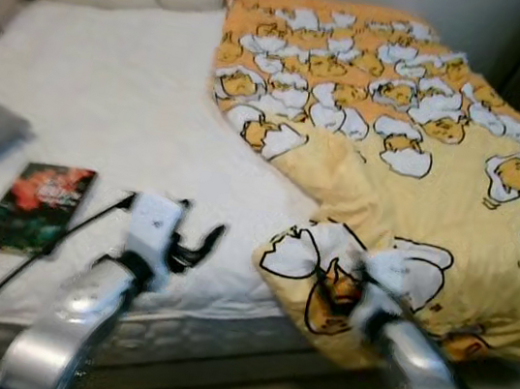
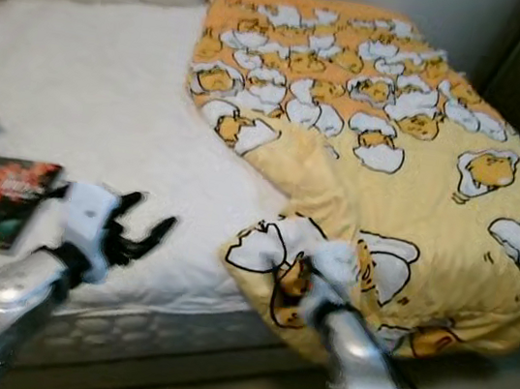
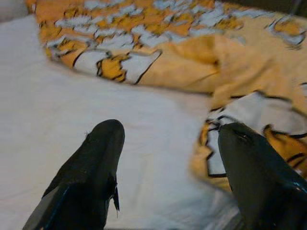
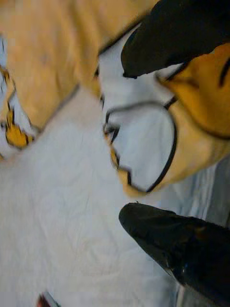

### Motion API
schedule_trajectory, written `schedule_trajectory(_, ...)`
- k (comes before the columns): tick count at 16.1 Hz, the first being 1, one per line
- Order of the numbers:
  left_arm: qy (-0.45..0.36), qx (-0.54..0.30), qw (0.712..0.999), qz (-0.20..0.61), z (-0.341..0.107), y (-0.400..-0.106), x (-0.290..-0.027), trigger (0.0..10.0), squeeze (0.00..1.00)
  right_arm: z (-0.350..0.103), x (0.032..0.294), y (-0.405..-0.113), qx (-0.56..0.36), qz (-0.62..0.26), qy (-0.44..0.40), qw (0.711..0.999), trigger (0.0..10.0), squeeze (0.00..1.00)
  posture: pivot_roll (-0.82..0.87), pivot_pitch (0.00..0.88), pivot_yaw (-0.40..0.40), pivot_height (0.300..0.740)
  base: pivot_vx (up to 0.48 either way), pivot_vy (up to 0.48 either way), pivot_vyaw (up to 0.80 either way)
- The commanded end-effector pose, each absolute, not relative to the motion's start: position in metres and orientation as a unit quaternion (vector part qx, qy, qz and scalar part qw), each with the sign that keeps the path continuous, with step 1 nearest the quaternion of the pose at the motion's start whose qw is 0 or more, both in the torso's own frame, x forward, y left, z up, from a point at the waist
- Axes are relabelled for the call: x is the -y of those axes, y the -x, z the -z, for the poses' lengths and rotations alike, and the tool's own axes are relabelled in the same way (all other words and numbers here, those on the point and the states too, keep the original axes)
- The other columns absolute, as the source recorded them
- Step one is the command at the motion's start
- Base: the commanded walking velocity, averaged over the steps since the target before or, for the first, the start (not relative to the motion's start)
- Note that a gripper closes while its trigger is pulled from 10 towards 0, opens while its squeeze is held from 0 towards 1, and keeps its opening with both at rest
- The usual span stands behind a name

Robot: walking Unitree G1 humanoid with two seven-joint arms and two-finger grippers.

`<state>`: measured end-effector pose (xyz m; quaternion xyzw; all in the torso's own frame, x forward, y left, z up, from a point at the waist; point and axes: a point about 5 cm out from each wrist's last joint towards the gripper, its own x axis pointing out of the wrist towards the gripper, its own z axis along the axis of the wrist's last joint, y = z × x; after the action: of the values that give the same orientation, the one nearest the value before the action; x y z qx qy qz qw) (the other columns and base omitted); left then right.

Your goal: Clean up the room

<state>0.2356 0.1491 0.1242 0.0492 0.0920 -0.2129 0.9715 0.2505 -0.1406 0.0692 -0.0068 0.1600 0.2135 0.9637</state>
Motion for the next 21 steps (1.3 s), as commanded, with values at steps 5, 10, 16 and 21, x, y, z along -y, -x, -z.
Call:
schedule_trajectory(5, -0.041, -0.121, 0.939, 0.318, -0.127, -0.228, -0.146, 10.0, 1.0, -0.06, 0.147, -0.285, -0.2, -0.247, 0.081, 0.945, 10.0, 1.0, 0.05, 0.062, 0.011, 0.74, 0.0, 0.0, 0.0)
schedule_trajectory(10, -0.073, -0.178, 0.899, 0.394, -0.132, -0.215, -0.157, 10.0, 1.0, -0.054, 0.13, -0.332, -0.234, -0.262, 0.102, 0.93, 10.0, 1.0, 0.1, 0.147, 0.008, 0.74, 0.0, 0.0, 0.0)
schedule_trajectory(16, -0.097, -0.192, 0.894, 0.392, -0.153, -0.197, -0.168, 10.0, 0.51, -0.062, 0.111, -0.351, -0.237, -0.272, 0.163, 0.918, 10.0, 0.0, 0.21, 0.295, -0.012, 0.74, 0.0, 0.0, 0.0)
schedule_trajectory(21, -0.103, -0.211, 0.881, 0.411, -0.163, -0.174, -0.168, 10.0, 0.0, -0.05, 0.111, -0.346, -0.261, -0.254, 0.202, 0.909, 10.0, 0.0, 0.25, 0.343, -0.006, 0.74, 0.0, 0.0, 0.0)
